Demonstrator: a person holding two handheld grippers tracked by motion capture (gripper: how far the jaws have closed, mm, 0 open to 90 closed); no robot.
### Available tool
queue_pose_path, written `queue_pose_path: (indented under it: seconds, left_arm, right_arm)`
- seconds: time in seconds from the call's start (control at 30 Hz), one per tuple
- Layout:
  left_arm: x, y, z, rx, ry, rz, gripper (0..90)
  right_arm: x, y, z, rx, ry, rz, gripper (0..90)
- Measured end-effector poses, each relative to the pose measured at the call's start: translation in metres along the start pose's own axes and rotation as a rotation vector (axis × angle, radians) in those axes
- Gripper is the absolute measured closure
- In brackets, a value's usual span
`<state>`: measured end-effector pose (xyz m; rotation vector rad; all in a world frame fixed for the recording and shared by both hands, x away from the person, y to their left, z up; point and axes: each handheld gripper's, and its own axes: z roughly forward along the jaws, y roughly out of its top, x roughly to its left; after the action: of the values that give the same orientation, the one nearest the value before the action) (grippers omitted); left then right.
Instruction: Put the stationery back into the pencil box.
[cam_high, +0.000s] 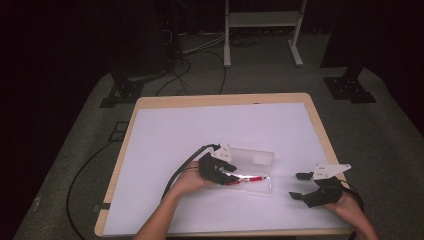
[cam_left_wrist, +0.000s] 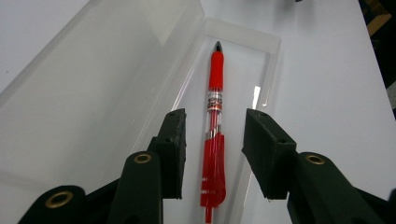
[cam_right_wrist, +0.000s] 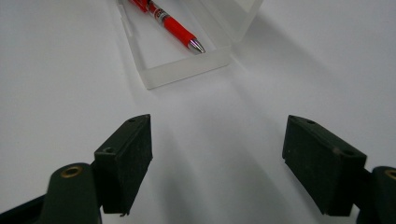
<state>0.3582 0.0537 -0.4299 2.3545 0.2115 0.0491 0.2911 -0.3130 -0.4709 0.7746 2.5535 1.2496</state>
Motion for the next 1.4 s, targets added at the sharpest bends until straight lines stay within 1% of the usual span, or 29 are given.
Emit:
queue_pose_path:
  seconds: [0.13,0.23,0.33,0.6,0.77,0.9,1.1,1.4]
  left_arm:
    - [0.000,-0.009,-0.009,-0.023,0.014,-0.029,56.4]
    - [0.000,-0.013,-0.013,-0.032,0.022,-0.040,55.5]
    - [0.000,-0.017,-0.017,-0.029,0.034,-0.047,54.4]
    - [0.001,-0.029,-0.030,-0.053,0.065,-0.074,51.8]
    - [0.002,-0.036,-0.038,-0.058,0.075,-0.093,50.6]
    - [0.001,-0.037,-0.043,-0.069,0.079,-0.089,50.6]
    - [-0.002,-0.039,-0.049,-0.066,0.094,-0.083,49.3]
    - [-0.005,-0.051,-0.059,-0.073,0.123,-0.104,46.1]
  right_arm:
    - [0.000,0.000,0.000,0.002,-0.002,0.000,23.6]
    - [0.000,0.000,0.001,0.006,-0.002,-0.002,23.6]
    - [0.001,0.001,0.001,0.005,-0.001,-0.001,23.6]
    - [0.001,0.001,0.001,0.004,-0.002,0.000,23.6]
    - [0.002,0.001,0.002,0.006,-0.002,-0.003,23.6]
    - [0.002,0.001,0.002,0.006,-0.002,-0.005,23.6]
    - [0.002,0.001,0.002,0.007,-0.002,-0.003,23.5]
    - [0.002,0.001,0.004,0.012,0.001,0.004,23.6]
